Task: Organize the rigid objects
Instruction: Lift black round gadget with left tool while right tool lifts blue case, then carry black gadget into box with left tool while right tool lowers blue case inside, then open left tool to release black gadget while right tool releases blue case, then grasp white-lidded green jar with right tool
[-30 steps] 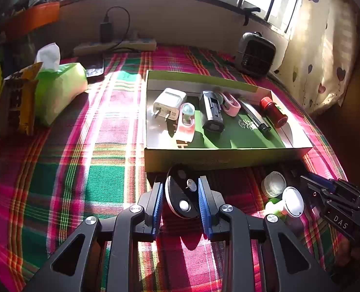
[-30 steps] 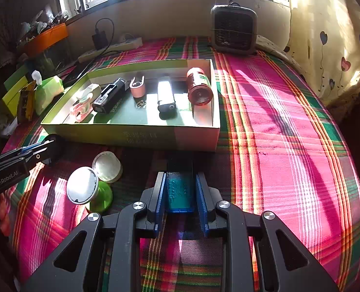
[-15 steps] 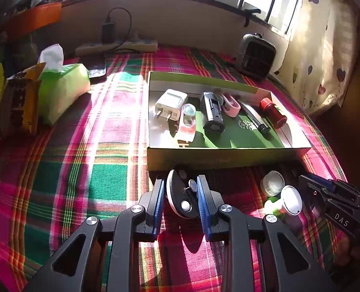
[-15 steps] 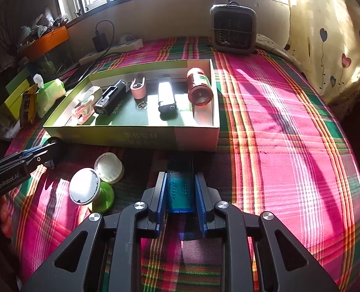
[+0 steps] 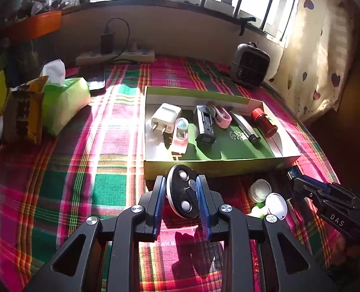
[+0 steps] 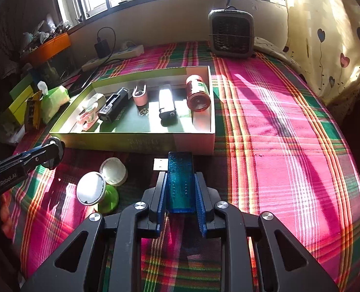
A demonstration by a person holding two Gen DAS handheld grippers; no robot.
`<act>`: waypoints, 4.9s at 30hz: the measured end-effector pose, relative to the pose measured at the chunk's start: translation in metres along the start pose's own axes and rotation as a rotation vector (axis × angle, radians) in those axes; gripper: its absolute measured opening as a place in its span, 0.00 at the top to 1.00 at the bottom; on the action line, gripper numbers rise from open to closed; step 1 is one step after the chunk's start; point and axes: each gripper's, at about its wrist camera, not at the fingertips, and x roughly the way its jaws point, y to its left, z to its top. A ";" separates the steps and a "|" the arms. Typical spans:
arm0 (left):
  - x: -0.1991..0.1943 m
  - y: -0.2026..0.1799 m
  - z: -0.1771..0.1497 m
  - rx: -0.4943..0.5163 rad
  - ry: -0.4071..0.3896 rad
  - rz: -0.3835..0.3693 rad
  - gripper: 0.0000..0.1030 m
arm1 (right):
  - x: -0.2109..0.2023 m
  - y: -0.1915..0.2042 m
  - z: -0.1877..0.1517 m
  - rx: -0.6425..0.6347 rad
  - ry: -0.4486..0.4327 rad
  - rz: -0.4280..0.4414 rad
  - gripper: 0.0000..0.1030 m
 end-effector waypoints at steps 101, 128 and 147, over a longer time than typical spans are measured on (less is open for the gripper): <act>0.050 -0.026 0.039 0.058 0.031 -0.014 0.68 | 0.053 -0.001 0.073 -0.022 -0.014 0.050 0.63; -0.001 -0.014 0.013 0.016 -0.027 -0.035 0.65 | -0.012 0.028 0.024 -0.026 -0.080 0.234 0.56; -0.011 0.003 -0.010 -0.012 -0.011 -0.033 0.64 | -0.001 0.066 -0.005 -0.126 -0.023 0.178 0.52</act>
